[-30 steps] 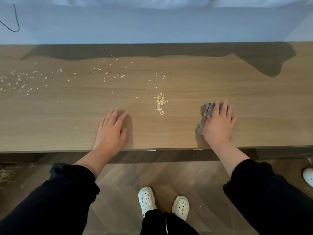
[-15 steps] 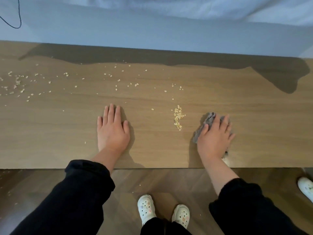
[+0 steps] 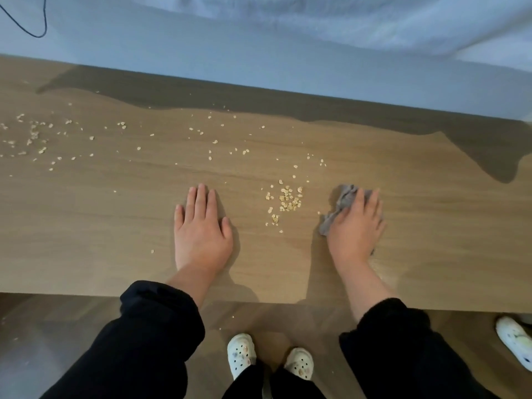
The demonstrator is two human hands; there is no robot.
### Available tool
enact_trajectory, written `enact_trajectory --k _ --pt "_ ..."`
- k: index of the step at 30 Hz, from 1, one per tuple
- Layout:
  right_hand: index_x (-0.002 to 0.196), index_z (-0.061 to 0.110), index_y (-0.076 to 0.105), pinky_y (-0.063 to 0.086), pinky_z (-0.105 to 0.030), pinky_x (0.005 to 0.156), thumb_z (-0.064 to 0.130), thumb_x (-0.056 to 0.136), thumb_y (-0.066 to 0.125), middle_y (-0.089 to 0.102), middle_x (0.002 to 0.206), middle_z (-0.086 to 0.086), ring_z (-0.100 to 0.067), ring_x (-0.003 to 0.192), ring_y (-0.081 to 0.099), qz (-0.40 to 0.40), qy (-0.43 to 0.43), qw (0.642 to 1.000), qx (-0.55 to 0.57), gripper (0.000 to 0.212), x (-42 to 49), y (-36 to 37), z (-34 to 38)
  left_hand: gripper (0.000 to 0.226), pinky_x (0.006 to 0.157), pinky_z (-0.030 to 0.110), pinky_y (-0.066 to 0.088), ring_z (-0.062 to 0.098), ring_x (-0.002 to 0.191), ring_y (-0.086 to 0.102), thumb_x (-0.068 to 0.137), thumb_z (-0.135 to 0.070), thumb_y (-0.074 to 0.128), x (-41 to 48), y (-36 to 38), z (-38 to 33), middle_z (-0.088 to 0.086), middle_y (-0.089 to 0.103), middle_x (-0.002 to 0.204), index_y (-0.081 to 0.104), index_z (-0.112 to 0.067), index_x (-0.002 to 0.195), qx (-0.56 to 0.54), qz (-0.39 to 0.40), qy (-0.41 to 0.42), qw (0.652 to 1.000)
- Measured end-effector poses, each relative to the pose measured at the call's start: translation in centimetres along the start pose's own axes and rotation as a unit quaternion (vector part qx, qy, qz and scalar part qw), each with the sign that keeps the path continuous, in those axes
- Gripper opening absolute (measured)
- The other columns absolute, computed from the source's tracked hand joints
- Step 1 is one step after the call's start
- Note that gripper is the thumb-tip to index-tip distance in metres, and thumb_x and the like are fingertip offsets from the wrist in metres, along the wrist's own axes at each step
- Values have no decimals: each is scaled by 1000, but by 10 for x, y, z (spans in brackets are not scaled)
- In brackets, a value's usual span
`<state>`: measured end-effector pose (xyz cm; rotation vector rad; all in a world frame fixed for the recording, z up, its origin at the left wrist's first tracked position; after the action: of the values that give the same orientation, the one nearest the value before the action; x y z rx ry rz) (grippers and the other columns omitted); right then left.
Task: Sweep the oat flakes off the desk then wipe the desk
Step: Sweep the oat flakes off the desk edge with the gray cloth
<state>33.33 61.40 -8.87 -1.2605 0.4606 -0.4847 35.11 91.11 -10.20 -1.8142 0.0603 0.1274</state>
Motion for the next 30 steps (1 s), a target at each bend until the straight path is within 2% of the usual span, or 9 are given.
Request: enact_trajectory --k 4,9,13,17,20,23,26,28,30 --pt "153 13 21 7 -53 120 20 97 45 5 163 -13 -33 149 5 -11 77 997 14 62 35 -6 2 62 121 41 2 16 149 -4 97 -32 31 -1 -1 1 3 7 162 17 -12 153 -4 -9 -5 1000" --pt "154 15 15 3 -50 119 22 97 43 2 163 -13 -32 149 2 16 -50 999 -3 64 27 13 61 62 121 40 3 15 149 -2 96 -32 33 -1 -2 2 2 10 162 20 -14 153 -11 -15 -8 1000" --pt "155 18 11 3 -47 120 18 100 37 -5 163 -10 -28 150 -2 37 -117 992 -18 61 33 7 41 64 120 40 5 15 149 1 92 -36 26 -1 -3 1 1 13 161 24 -15 152 -11 -24 -8 1000" --pt "154 15 22 12 -52 119 15 98 40 5 162 -13 -32 149 9 9 -72 997 4 58 67 -9 -9 67 120 40 6 15 149 6 89 -38 24 -1 -2 2 2 17 160 28 -14 151 -12 -34 -10 999" --pt "152 11 25 11 -51 119 13 95 44 9 162 -16 -33 148 10 6 -44 999 13 61 96 -10 -2 69 120 40 8 15 148 8 87 -40 21 0 -1 4 2 18 160 30 -14 150 -6 -38 -12 999" --pt "154 13 19 6 -48 121 15 94 46 5 162 -15 -31 149 5 30 -107 994 7 66 102 1 47 67 120 40 9 15 148 9 88 -39 25 0 -2 4 1 19 160 31 -15 150 -7 -40 -13 999" --pt "155 16 12 -1 -44 120 14 95 44 -2 163 -12 -28 150 -2 68 -226 972 -5 68 88 14 90 66 121 39 8 13 148 8 88 -39 26 -1 -3 4 -1 18 160 30 -16 150 -7 -46 -15 999" --pt "155 17 13 0 -45 121 11 97 41 -4 163 -10 -27 150 -3 93 -297 950 -7 65 86 15 94 66 121 37 7 13 148 8 89 -39 27 -1 -3 4 -1 18 160 30 -17 150 -8 -48 -15 999" --pt "153 19 21 4 -50 121 8 96 42 -1 163 -9 -28 150 1 84 -321 943 -10 62 99 8 77 66 121 37 7 13 148 8 89 -39 27 -1 -3 4 -1 18 160 31 -16 150 -11 -51 -13 999"
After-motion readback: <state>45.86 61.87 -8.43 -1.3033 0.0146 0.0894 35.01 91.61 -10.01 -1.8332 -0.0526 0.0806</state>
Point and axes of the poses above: each hand's wrist, its own x-axis towards the middle knuckle, its own y-axis out of the palm, z = x × y, the point moved 8 cm from there along x, towards the middle knuckle
